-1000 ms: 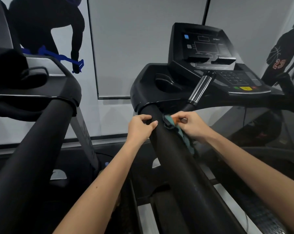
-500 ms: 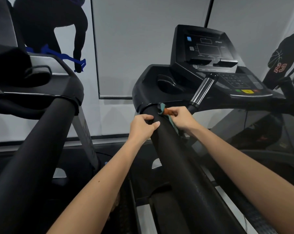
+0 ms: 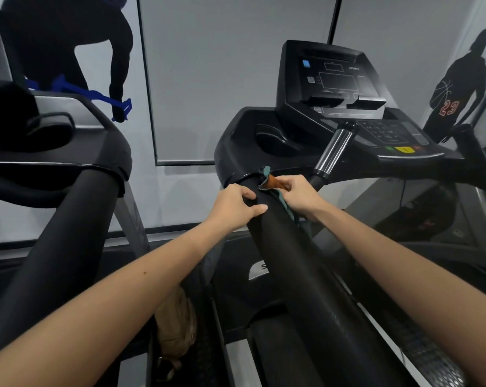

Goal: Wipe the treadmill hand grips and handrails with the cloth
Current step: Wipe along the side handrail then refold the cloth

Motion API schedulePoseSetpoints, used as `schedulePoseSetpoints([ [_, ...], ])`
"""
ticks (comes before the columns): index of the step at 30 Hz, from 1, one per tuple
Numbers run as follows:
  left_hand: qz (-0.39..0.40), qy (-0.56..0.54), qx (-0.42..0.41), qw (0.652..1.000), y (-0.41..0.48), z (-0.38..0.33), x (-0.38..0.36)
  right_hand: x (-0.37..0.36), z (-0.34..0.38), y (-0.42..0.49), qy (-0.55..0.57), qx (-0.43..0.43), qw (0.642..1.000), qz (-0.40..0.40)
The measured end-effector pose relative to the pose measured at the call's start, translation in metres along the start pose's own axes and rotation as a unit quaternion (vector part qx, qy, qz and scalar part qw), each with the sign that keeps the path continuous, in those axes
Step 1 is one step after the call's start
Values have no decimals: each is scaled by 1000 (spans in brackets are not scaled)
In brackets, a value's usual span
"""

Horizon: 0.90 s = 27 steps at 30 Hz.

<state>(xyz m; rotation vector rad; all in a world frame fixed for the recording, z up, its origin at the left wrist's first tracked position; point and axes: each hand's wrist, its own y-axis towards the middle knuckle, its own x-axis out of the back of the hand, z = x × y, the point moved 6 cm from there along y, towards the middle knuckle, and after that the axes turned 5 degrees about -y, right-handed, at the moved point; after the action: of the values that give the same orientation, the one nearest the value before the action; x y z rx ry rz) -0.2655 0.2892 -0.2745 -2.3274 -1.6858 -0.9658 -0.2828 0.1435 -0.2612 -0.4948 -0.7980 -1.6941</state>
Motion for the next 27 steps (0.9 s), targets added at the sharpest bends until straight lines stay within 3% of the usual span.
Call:
schedulePoseSetpoints([
  [10,7,22,-23,999,1,-3,-1,5,0,-13,-62,53,996,-28],
  [15,19,50,-40,998,5,-3,1,-6,2,10,-23,-2,1000,0],
  [20,28,50,-57,997,7,-3,0,1,-4,0,-65,-11,997,-43],
  [27,22,47,-70,996,9,-2,0,4,9,-9,-54,37,998,-1],
])
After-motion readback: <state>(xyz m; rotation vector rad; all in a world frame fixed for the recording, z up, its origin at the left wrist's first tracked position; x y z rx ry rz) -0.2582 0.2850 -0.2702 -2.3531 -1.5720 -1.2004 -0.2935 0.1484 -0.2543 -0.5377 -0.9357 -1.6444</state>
